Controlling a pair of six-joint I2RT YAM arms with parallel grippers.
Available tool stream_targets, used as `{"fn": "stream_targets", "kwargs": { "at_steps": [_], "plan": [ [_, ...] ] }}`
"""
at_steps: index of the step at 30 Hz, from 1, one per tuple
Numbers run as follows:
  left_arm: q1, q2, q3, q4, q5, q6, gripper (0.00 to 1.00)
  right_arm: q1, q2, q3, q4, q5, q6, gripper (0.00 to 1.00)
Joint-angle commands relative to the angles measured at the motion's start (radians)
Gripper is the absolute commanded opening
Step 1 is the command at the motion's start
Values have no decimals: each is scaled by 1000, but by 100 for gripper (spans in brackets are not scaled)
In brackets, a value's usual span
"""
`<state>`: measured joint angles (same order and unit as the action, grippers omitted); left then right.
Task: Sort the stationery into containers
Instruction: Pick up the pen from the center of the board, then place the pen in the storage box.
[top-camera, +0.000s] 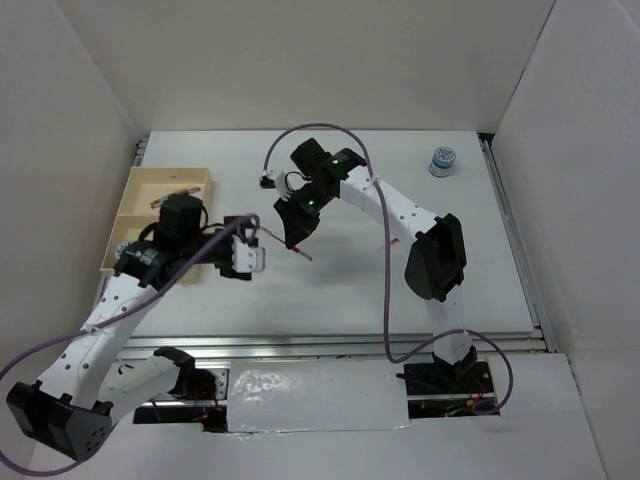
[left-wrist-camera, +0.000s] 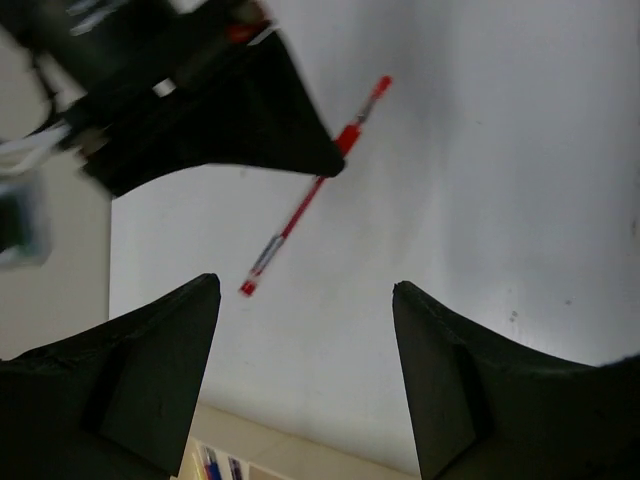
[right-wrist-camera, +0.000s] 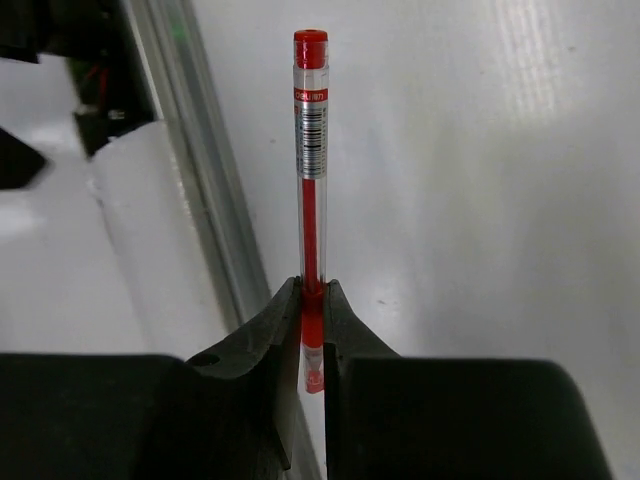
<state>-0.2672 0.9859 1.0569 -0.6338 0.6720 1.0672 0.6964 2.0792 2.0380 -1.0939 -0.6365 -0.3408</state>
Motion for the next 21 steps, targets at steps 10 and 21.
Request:
{"fn": "stream_targets", "kwargs": {
  "at_steps": [10,21],
  "plan": [
    [-319,14,-121,77,-351,158,79,-3,-31,-99,-110,-327,30,0],
    [-383,57,-149,108,-373,174,68,9,-34,-113,-133,-393,31,0]
  ]
}}
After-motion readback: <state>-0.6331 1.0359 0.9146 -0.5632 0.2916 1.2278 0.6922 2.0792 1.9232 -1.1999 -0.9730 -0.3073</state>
